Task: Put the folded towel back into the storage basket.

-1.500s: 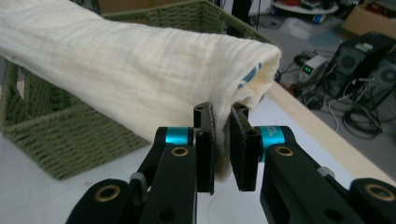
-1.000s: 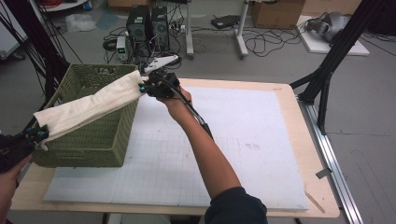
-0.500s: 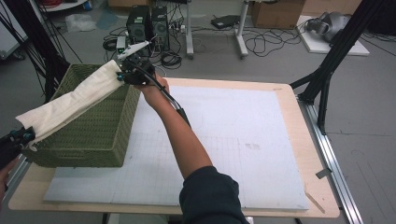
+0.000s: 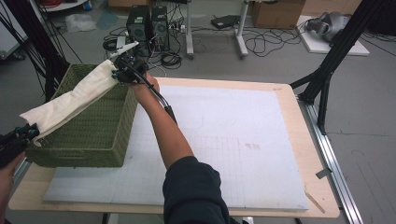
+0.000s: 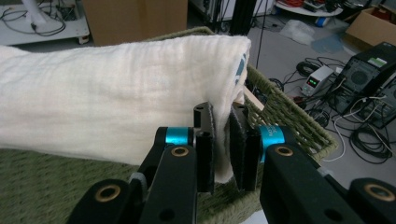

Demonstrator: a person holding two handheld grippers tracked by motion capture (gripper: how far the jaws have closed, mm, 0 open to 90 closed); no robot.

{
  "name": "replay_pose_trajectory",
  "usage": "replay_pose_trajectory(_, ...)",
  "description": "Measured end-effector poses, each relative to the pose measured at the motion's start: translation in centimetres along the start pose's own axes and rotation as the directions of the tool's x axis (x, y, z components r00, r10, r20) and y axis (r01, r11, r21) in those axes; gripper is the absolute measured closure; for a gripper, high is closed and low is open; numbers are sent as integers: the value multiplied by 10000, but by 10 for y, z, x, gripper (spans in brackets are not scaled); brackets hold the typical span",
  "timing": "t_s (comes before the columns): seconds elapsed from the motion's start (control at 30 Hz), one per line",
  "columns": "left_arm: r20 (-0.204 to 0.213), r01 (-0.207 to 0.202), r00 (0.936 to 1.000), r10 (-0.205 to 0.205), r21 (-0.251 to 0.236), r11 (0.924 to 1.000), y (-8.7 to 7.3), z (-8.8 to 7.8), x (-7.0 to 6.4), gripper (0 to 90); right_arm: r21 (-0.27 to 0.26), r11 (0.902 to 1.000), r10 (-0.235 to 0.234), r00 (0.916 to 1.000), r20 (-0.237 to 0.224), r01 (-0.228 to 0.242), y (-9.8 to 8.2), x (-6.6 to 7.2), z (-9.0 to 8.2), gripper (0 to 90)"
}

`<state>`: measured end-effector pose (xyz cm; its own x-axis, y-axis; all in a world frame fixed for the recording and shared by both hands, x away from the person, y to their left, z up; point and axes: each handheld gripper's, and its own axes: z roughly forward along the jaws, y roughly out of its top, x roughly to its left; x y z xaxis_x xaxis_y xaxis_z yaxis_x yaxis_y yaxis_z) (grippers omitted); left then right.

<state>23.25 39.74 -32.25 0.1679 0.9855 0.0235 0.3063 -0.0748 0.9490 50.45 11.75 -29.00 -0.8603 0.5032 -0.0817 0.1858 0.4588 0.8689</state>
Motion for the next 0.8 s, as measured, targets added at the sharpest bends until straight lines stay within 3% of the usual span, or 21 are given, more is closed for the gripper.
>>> replay_pose_trajectory(0.13,-105,89,9999,-85,424,9991,0,11,3,782,94,10000,-28,10000,62,27,-2,-1,9,820)
replay_pose_trajectory(0.2,-205,291,9994,-275,782,9965,-2,17,4,600,303,9995,-103,9997,228,96,-5,0,15,772)
replay_pose_trajectory(0.23,-567,375,9979,-325,884,9954,-3,19,3,481,477,9988,-105,9994,317,90,-7,1,19,670)
replay_pose_trajectory(0.3,-764,384,9965,-330,696,9968,-3,15,2,402,651,9974,-339,9981,517,305,-10,3,21,636)
replay_pose_trajectory(0.47,-552,148,9984,-139,149,9998,4,4,-1,378,571,9978,-386,9973,622,350,-14,-2,9,586)
replay_pose_trajectory(0.7,-185,51,9998,-53,-117,9999,7,2,-12,376,199,9992,-349,9956,867,333,-22,-17,-30,549)
replay_pose_trajectory(0.8,203,209,9996,-202,-344,9992,7,2,-19,346,-37,9998,-171,9962,856,175,-30,-24,-51,509)
